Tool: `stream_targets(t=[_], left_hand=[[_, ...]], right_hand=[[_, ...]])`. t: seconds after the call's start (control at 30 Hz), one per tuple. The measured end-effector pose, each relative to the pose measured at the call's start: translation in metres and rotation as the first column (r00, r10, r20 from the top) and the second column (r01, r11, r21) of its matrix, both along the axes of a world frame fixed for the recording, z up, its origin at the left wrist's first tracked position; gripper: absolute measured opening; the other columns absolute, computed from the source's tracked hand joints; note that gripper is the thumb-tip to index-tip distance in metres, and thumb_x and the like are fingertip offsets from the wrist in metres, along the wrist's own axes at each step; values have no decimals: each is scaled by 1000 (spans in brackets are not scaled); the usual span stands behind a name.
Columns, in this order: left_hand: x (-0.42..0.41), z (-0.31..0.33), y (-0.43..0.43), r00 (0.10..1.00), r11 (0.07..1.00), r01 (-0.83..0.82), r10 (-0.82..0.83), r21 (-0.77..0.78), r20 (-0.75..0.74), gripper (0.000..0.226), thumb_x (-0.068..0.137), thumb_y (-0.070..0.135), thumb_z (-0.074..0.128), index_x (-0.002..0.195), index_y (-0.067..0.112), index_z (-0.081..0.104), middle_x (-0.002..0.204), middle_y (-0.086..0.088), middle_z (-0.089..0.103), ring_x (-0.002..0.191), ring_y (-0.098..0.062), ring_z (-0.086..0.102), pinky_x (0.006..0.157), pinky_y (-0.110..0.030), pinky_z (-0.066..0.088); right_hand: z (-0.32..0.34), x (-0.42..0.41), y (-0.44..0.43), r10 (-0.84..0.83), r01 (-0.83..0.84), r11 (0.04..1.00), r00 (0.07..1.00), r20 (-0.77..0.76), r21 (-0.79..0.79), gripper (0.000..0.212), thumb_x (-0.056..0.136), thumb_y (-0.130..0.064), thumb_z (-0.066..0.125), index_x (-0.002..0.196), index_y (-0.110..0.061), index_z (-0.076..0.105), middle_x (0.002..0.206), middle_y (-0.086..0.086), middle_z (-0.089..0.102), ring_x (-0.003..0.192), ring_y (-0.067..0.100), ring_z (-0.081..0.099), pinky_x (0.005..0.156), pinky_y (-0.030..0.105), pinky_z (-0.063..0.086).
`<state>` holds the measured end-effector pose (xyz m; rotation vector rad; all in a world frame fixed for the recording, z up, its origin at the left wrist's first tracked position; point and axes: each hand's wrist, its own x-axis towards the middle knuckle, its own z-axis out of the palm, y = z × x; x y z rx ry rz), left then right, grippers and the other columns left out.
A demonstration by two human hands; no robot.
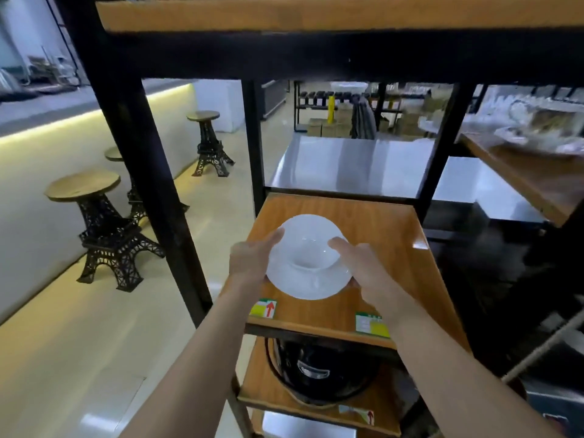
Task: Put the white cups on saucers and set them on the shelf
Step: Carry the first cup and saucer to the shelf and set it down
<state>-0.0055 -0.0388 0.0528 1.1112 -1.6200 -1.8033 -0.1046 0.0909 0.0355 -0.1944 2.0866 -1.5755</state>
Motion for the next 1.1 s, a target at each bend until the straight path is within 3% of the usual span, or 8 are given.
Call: stream_targets(t=[0.17, 0.33, 0.43, 0.53, 0.7, 0.8, 0.93, 1.1], left_hand=[[-34, -4, -44, 1000, 999, 18, -18, -33, 8, 39, 77, 37, 74, 77, 0, 63, 76, -15, 64, 70, -28, 61, 77, -51, 56], [-62, -18, -74, 1000, 1000, 10, -11, 8, 26, 33, 77, 36, 73, 74, 6, 61, 81, -13, 66, 77, -30, 64, 73, -43, 54], [-75, -29, -85, 999, 998, -10, 7, 59, 42, 39, 75, 37, 75, 90, 2, 64, 94, -16, 67, 88, -34, 65, 75, -43, 54], [-84, -35, -90, 998, 996, -9, 4, 86, 65, 42, 75, 37, 75, 97, 2, 63, 92, -12, 65, 90, -31, 62, 71, -37, 49], [-92, -44, -98, 995, 996, 24, -31, 84, 93, 40, 76, 38, 73, 93, 4, 62, 93, -13, 65, 88, -31, 63, 69, -36, 48], [-94, -49, -100, 994, 997, 29, -36, 66, 104, 33, 77, 39, 71, 79, 8, 59, 91, -13, 64, 87, -30, 62, 68, -36, 47], [-97, -50, -101, 985, 998, 61, -62, 11, 161, 32, 80, 42, 67, 72, 14, 54, 89, -10, 63, 89, -28, 61, 71, -35, 47], [-99, -51, -105, 967, 990, 132, -120, -40, 223, 44, 84, 47, 61, 104, 8, 58, 102, -10, 63, 94, -26, 59, 71, -33, 44]], right_hand=[[-3, -29, -45, -39, 39, 999, 999, 19, 30, 52, 83, -43, 56, 121, -8, 51, 96, 8, 58, 82, 19, 57, 56, 24, 42], [-10, -49, -73, -65, 63, 997, 997, 42, 35, 42, 84, -39, 58, 115, -10, 53, 99, 9, 61, 87, 21, 60, 63, 27, 48], [-16, -54, -84, -65, 62, 997, 995, 71, 46, 37, 85, -35, 56, 111, -11, 52, 91, 6, 59, 84, 21, 60, 63, 29, 49], [-22, -61, -90, -87, 81, 995, 992, 95, 64, 39, 83, -35, 55, 112, -9, 54, 87, 6, 60, 79, 23, 61, 60, 31, 51], [-26, -65, -94, -92, 84, 990, 994, 66, 116, 33, 86, -35, 53, 109, -11, 50, 84, 4, 56, 74, 17, 57, 55, 27, 48], [-29, -67, -95, -105, 98, 983, 994, 34, 153, 37, 85, -37, 54, 110, -10, 49, 82, 3, 54, 73, 16, 56, 56, 27, 46], [-34, -69, -96, -76, 87, 962, 996, -51, 258, 47, 84, -44, 49, 113, -6, 52, 87, 4, 54, 81, 18, 56, 64, 28, 42], [-30, -70, -96, -58, 75, 950, 996, -63, 303, 60, 87, -53, 48, 125, -6, 48, 91, 2, 53, 93, 20, 55, 78, 32, 45]])
